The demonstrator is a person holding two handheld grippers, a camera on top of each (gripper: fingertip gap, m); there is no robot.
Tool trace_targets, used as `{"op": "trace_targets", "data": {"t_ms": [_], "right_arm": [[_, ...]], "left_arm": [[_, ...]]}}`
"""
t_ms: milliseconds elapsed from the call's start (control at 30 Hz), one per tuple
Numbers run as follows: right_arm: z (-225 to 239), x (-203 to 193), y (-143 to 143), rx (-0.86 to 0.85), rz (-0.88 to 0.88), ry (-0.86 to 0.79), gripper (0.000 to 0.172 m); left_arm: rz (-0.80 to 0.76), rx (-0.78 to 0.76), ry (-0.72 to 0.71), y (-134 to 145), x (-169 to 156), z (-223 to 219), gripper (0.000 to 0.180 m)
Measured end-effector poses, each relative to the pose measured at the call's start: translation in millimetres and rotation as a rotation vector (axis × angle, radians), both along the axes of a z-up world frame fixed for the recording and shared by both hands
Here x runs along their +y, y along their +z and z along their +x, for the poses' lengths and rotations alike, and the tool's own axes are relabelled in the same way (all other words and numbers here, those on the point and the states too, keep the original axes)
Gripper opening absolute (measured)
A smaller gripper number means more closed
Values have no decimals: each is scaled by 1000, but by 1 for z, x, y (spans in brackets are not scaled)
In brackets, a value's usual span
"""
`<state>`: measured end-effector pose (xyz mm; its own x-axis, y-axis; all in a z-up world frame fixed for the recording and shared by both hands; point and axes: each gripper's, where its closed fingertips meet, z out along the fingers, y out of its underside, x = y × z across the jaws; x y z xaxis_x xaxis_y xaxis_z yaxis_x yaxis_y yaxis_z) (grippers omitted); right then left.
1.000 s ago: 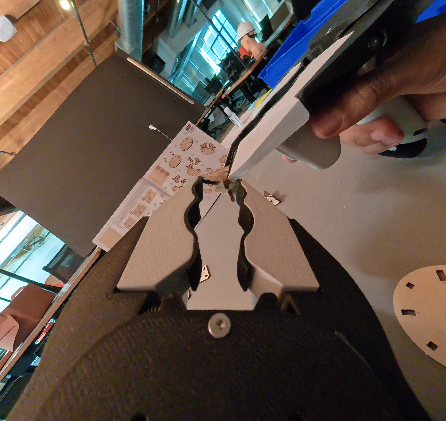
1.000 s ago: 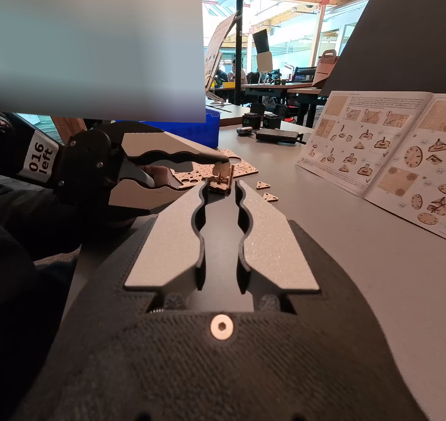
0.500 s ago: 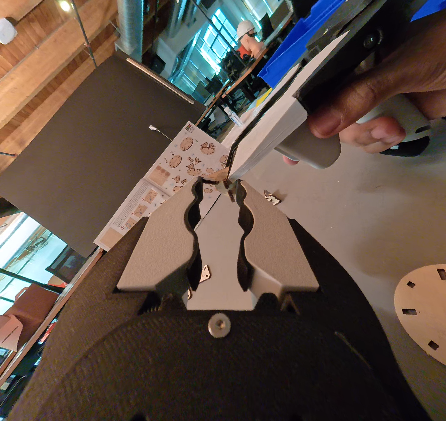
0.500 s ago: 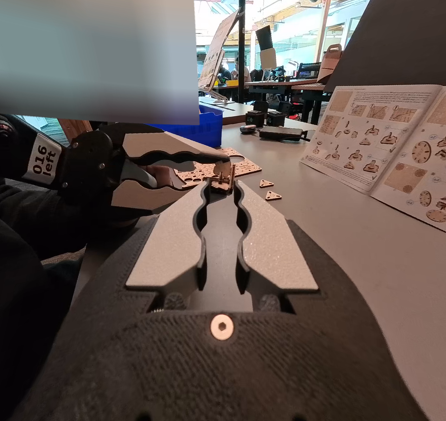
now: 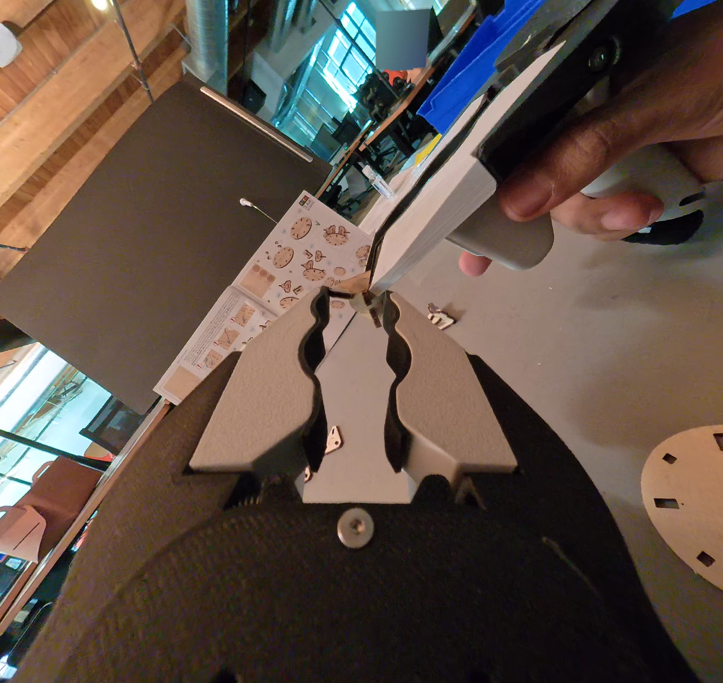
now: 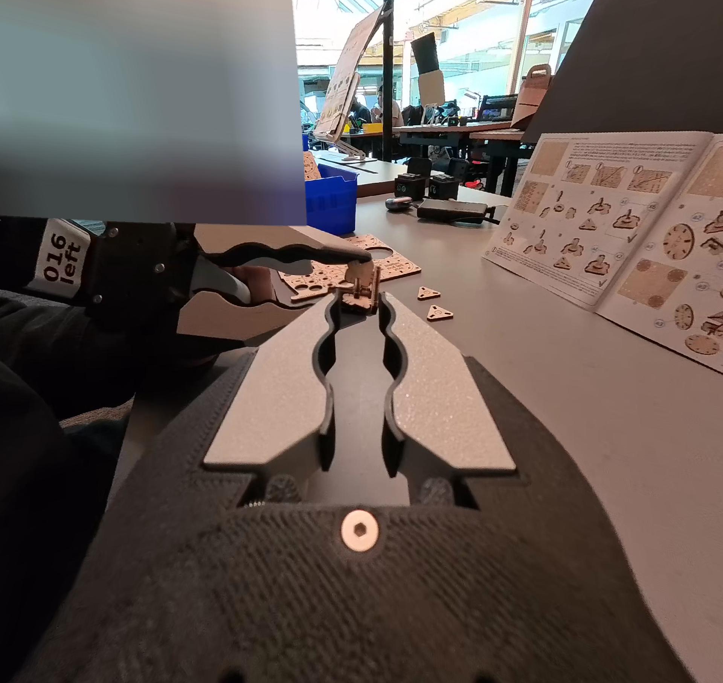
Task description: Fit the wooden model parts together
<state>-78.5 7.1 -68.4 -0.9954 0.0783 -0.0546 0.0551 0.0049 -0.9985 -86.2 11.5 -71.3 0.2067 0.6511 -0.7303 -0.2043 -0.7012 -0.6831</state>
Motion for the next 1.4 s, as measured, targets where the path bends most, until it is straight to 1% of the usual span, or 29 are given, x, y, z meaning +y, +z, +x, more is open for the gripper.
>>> {"op": "trace_targets", "data": {"t_ms": [300, 733, 967, 1133, 1267, 1400], "right_arm": [[-6, 0, -3, -64, 0, -8, 25], [-2, -1, -3, -162, -18, 54, 24], [-1, -1, -3, -153, -17, 57, 20], [-1, -1, -3, -113, -10, 45, 16], [-2, -1, -3, -56, -4, 22, 17], [-1, 0, -3, -62, 0, 30, 17]], "left_arm": [[-2, -11, 6, -2, -1, -1, 26], [-3, -7, 5, -2, 0, -1, 26], [-5, -4, 0, -1, 1, 0, 26], [-10, 1, 3, -1, 1, -1, 26], [-12, 2, 4, -1, 1, -1, 26], [-16, 4, 3, -1, 1, 0, 26]]}}
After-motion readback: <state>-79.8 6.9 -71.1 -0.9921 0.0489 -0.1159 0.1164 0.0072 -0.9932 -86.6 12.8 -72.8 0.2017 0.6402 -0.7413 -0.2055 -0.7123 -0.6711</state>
